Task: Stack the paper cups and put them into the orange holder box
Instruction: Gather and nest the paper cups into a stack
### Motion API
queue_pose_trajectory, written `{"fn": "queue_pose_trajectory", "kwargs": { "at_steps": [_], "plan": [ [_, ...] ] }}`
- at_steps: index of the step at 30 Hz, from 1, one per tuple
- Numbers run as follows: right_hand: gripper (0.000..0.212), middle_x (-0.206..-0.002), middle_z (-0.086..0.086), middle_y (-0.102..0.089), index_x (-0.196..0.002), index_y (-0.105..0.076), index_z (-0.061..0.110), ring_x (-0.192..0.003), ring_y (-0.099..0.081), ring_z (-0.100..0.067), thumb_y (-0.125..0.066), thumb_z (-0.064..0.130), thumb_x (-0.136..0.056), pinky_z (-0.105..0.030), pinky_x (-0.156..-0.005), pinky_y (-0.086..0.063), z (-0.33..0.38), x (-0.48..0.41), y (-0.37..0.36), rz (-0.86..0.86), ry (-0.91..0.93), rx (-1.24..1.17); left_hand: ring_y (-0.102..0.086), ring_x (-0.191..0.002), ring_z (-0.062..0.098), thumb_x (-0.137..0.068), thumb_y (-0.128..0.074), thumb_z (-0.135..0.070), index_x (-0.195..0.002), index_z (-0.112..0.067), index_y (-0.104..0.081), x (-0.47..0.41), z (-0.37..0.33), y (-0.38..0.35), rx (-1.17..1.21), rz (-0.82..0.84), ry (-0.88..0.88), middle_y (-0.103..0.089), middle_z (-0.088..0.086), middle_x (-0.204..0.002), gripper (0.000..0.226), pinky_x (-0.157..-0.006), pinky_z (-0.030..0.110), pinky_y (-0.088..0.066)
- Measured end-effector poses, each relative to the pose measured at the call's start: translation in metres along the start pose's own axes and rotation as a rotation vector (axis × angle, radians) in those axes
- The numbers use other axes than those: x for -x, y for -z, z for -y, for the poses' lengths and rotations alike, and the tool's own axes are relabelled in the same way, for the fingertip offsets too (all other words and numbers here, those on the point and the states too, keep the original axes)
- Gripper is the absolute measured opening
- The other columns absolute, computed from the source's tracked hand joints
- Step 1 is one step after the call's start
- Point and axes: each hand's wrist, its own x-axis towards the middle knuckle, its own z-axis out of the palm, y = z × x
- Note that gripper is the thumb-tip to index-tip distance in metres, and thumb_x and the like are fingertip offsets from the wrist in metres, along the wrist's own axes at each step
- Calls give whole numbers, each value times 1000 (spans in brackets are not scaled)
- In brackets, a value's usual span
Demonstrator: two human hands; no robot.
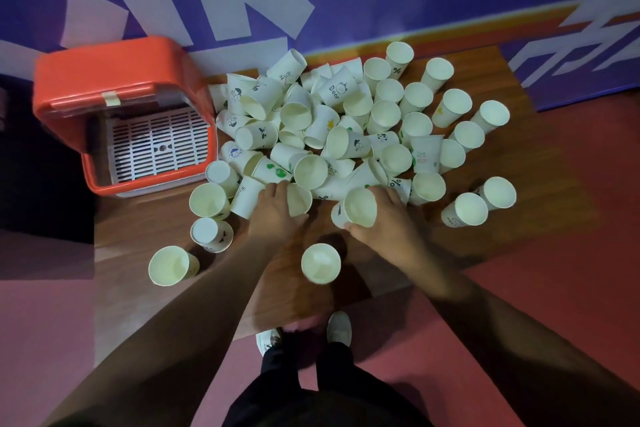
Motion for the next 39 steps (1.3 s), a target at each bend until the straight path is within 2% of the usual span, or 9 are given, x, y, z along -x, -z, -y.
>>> {"fn": "queue_pose_trajectory", "kwargs": {
  "at_steps": [3, 7, 12, 16, 23, 26, 29, 33, 39],
  "plan": [
    [85, -132, 2, -46, -137, -45, 22, -124, -47, -19, -79, 54, -66, -38, -100, -43, 16, 24, 16, 4, 55, -47, -49, -119, 35, -76, -84, -41, -135, -7, -48, 11, 5, 13, 76, -23, -6, -52, 14, -127, 76, -97, 47, -46],
    [85, -125, 11, -51, -132, -47, 33, -119, -50, -12, -67, 72, -60, -29, -102, -39, 27, 51, 13, 8, 186, 182, -46, -122, 29, -77, -82, -49, -133, -12, -47, 32, 12, 34, 161, -49, 30, -51, 11, -129, 76, -98, 41, -43],
    [87, -123, 1, -48, -137, -45, 22, -116, -49, -21, -78, 57, -65, -31, -94, -40, 40, 63, -11, 44, 184, 141, -45, -123, 30, -71, -78, -56, -133, -12, -47, 49, 21, 59, 209, -67, 48, -51, 10, -132, 82, -95, 41, -42],
    [86, -123, -2, -47, -137, -45, 20, -117, -49, -23, -79, 53, -66, -33, -95, -41, 58, 63, -22, 10, 217, 152, -43, -125, 28, -77, -82, -44, -136, -11, -48, 57, 29, 73, 266, -101, 12, -52, 9, -131, 76, -101, 43, -42],
    [82, -113, 0, -48, -130, -47, 21, -108, -54, -23, -78, 58, -63, -34, -87, -48, 64, 80, -48, -88, 166, 148, -44, -123, 22, -78, -81, -48, -135, -17, -48, 71, 45, 94, 341, -76, -79, -53, 3, -129, 73, -94, 36, -42],
    [84, -116, -3, -49, -133, -48, 19, -111, -52, -24, -77, 58, -65, -35, -92, -45, 61, 83, -53, -57, 128, 154, -46, -121, 19, -78, -81, -50, -132, -19, -50, 73, 40, 104, 395, -77, -134, -54, -1, -126, 69, -94, 36, -44],
    [90, -125, -3, -44, -139, -41, 21, -121, -45, -25, -77, 58, -66, -37, -100, -41, 55, 84, -60, 42, 39, 177, -46, -120, 15, -79, -81, -48, -131, -23, -50, 73, 32, 107, 417, -57, -209, -53, -4, -125, 66, -96, 37, -46],
    [101, -134, -8, -38, -148, -31, 21, -127, -39, -29, -75, 63, -68, -37, -106, -34, 52, 74, -77, 151, -30, 248, -48, -117, 12, -71, -76, -62, -129, -32, -49, 74, 21, 102, 407, 48, -302, -52, -8, -122, 70, -93, 33, -46],
    [121, -144, -12, -31, -157, -8, 27, -135, -32, -32, -77, 64, -65, -39, -110, -27, 37, 68, -80, 261, -71, 162, -49, -119, 11, -65, -72, -70, -130, -27, -54, 73, 14, 86, 365, 152, -377, -55, -8, -124, 80, -98, 28, -42]
  ]
}}
